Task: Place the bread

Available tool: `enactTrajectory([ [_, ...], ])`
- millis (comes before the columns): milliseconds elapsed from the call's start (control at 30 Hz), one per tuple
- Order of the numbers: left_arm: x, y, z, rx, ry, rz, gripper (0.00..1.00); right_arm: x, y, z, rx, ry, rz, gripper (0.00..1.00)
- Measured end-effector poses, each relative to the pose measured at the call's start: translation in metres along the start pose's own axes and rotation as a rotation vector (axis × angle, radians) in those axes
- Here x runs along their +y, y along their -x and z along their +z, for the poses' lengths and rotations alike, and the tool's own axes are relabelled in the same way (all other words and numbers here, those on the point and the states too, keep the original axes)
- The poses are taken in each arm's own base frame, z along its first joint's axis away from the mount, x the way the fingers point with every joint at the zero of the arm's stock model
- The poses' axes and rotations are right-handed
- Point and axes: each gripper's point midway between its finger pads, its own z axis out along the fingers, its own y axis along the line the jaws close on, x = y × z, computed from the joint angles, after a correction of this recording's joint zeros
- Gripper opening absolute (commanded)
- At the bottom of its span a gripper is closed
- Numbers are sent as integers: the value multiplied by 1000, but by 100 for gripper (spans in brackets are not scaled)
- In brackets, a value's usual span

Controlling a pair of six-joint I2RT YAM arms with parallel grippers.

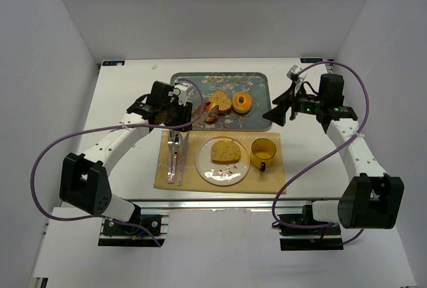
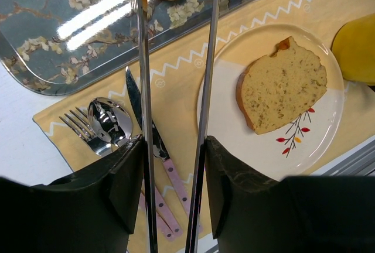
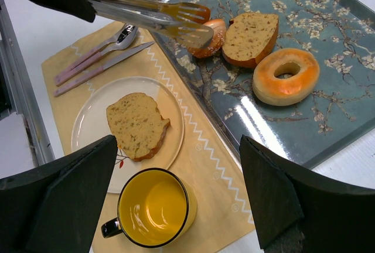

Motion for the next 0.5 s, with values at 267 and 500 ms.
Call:
enactTrajectory([
  [267, 0, -10, 12, 44, 5, 17, 51, 0, 0, 0, 0, 0, 0, 89],
  [500, 4, -13, 15, 58, 28, 27, 22, 0, 0, 0, -1, 1, 0, 89],
])
